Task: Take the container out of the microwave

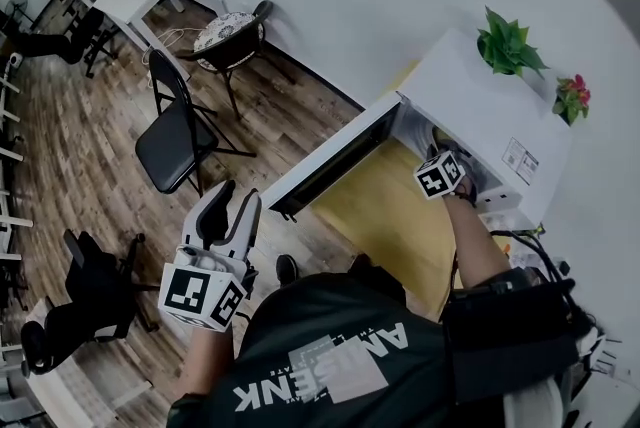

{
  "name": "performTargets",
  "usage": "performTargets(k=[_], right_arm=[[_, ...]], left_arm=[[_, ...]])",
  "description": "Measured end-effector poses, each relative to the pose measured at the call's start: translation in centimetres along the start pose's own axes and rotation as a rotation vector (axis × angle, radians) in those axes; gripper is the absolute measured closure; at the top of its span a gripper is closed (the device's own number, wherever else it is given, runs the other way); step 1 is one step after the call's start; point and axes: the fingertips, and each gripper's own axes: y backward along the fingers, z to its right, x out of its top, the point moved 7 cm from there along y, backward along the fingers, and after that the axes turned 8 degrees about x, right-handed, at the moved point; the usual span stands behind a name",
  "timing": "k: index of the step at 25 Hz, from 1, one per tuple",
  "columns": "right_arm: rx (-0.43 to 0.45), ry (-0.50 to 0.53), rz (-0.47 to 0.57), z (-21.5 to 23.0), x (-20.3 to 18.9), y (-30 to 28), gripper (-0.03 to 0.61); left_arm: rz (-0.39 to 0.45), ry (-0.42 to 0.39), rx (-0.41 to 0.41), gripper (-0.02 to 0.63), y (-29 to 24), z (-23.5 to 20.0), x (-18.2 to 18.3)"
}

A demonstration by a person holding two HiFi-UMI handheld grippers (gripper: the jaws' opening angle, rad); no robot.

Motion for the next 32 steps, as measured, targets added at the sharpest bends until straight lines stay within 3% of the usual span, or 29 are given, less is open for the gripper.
performTargets(k=[8, 18, 25, 32], right_arm=[[0.027, -0.027, 0.049, -3.4, 1.5, 3.6, 0.538], [0.088, -0.053, 0.106, -9.4, 3.0, 10.5, 0.541], [0.158, -0.133, 0.148, -14.1, 3.7, 15.2, 0.541], [0.152, -0.170, 0.187, -17.1, 4.8, 20.5, 0.541]], left_arm=[[-0.008, 0.002, -0.090, 0.463, 0.2, -1.2, -0.2], [0.011, -0.026, -0.263, 0.465, -0.3, -2.1, 0.3], [0.009, -0.028, -0.354, 0.512, -1.4, -2.5, -0.1], [0.031, -0.025, -0.444, 0.537, -3.1, -2.0, 0.3]])
